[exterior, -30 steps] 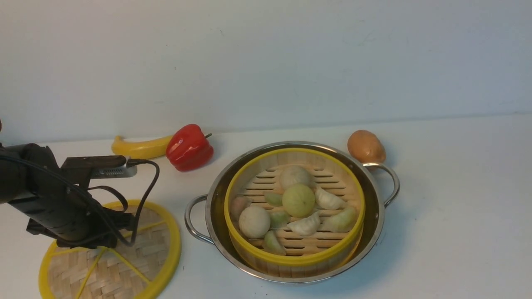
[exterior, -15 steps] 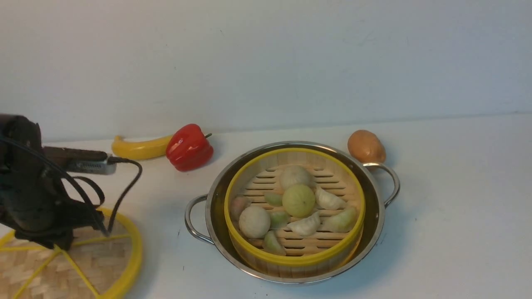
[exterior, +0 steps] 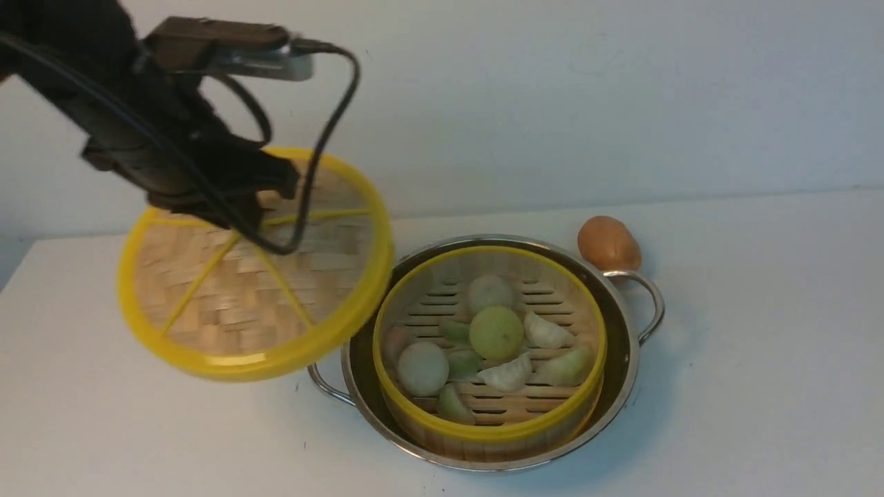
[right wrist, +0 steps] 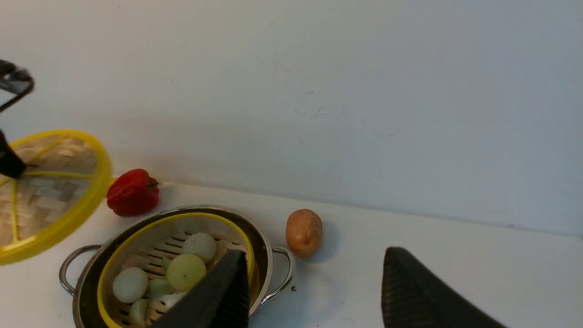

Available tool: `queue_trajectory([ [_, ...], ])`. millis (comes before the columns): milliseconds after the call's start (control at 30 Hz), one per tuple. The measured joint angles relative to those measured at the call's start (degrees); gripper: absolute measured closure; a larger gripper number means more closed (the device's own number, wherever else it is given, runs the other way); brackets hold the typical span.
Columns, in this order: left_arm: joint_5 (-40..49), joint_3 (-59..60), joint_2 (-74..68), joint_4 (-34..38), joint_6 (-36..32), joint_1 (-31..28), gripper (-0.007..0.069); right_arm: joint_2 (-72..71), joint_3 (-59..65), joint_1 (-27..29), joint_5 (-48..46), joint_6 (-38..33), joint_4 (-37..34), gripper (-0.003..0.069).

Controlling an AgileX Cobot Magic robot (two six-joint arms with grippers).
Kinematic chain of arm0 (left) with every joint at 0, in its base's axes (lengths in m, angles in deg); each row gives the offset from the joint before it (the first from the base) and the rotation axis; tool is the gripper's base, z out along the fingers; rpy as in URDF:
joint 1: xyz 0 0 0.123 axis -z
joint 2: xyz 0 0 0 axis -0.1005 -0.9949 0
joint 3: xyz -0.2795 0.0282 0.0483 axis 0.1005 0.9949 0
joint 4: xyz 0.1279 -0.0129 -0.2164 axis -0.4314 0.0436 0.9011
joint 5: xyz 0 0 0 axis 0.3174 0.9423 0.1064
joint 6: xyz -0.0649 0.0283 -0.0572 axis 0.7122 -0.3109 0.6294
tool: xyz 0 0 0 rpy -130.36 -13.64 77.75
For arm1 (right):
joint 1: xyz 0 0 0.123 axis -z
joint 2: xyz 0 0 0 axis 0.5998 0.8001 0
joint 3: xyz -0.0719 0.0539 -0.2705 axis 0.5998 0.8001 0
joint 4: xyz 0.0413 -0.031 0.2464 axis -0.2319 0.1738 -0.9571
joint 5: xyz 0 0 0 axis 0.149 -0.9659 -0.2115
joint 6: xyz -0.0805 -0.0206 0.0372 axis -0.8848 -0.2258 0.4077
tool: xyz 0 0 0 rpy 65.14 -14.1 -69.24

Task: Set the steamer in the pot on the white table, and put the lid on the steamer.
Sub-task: 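Place the yellow bamboo steamer lid onto the steamer in the pot with the left gripper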

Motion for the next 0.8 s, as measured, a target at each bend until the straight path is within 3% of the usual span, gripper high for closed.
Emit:
queue_trajectory([
  [167, 0.12, -8.58, -9.95, 0.0, 1.78, 9.46, 0.0503, 0.0, 0.0, 0.0, 0.0, -0.18, 0.0, 0.0264],
  [333, 0.12, -15.52, -18.28, -0.81, 2.18, 15.41, 0.0503, 0.0, 0.0, 0.0, 0.0, -0.22, 0.0, 0.0264],
  [800, 1.38, -19.1, -24.31, -1.08, 2.36, 17.53, 0.0503, 0.0, 0.0, 0.0, 0.0, -0.49, 0.0, 0.0264],
])
